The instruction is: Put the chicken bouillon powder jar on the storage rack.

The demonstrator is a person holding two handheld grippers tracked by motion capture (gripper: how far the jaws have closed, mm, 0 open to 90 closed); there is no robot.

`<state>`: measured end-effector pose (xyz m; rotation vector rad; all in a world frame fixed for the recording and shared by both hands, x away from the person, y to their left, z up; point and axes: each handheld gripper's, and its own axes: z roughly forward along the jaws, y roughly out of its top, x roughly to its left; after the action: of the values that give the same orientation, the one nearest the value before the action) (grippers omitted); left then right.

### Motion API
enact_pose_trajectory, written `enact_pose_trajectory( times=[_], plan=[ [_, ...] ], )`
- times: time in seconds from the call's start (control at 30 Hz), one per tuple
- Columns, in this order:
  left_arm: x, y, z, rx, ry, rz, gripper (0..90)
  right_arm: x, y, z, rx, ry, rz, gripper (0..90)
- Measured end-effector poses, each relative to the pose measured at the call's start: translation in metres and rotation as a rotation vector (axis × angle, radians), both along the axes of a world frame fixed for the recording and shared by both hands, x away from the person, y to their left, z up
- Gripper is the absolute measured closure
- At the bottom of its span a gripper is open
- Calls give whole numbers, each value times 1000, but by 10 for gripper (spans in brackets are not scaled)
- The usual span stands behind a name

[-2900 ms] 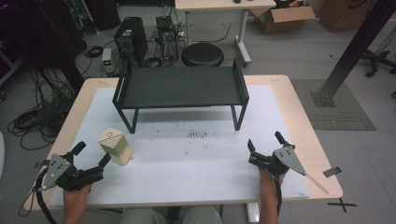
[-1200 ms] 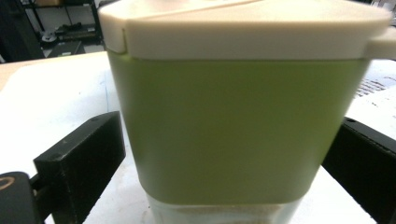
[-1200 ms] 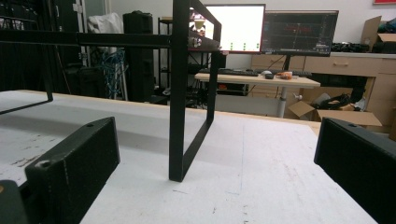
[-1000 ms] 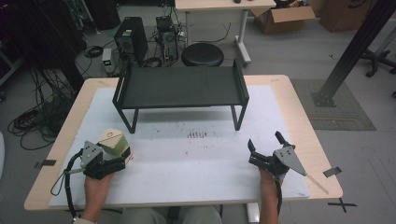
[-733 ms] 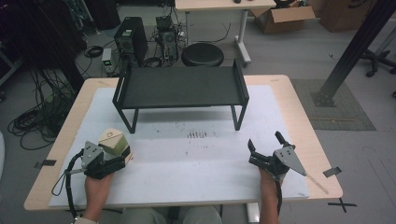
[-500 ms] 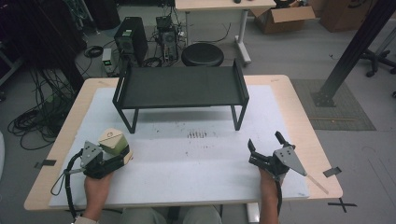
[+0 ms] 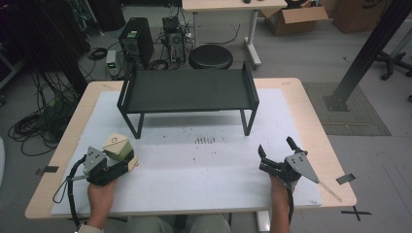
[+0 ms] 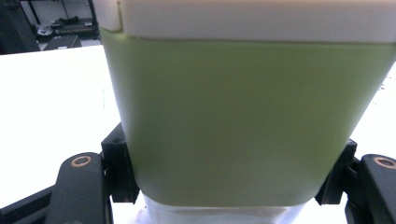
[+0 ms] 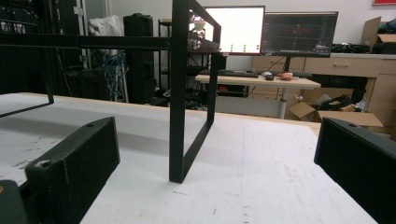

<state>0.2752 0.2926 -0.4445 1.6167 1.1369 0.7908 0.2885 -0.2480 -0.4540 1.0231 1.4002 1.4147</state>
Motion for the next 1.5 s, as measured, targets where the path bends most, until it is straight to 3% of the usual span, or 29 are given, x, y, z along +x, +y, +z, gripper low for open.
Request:
enact_pose_trajectory(
  times=[0.4,0.5,0.53,0.6,0.9,1.5],
  plan=[
    [-1,2,1,-12,-11,-2,296,0,0,0,-2,2,-1,0],
    [-5,3,12,-35,-61,-4,296,0,0,0,-1,2,-1,0],
    [-5,3,12,-35,-61,-4,296,0,0,0,-1,2,-1,0],
    [-7,4,25,-50,-100,-5,296,0,0,0,-1,1,-1,0],
    [-14,2,56,-61,-163,-16,295,0,0,0,-1,1,-1,0],
    [-11,-13,100,-56,-171,-73,296,1,0,0,-6,6,-1,0]
  ],
)
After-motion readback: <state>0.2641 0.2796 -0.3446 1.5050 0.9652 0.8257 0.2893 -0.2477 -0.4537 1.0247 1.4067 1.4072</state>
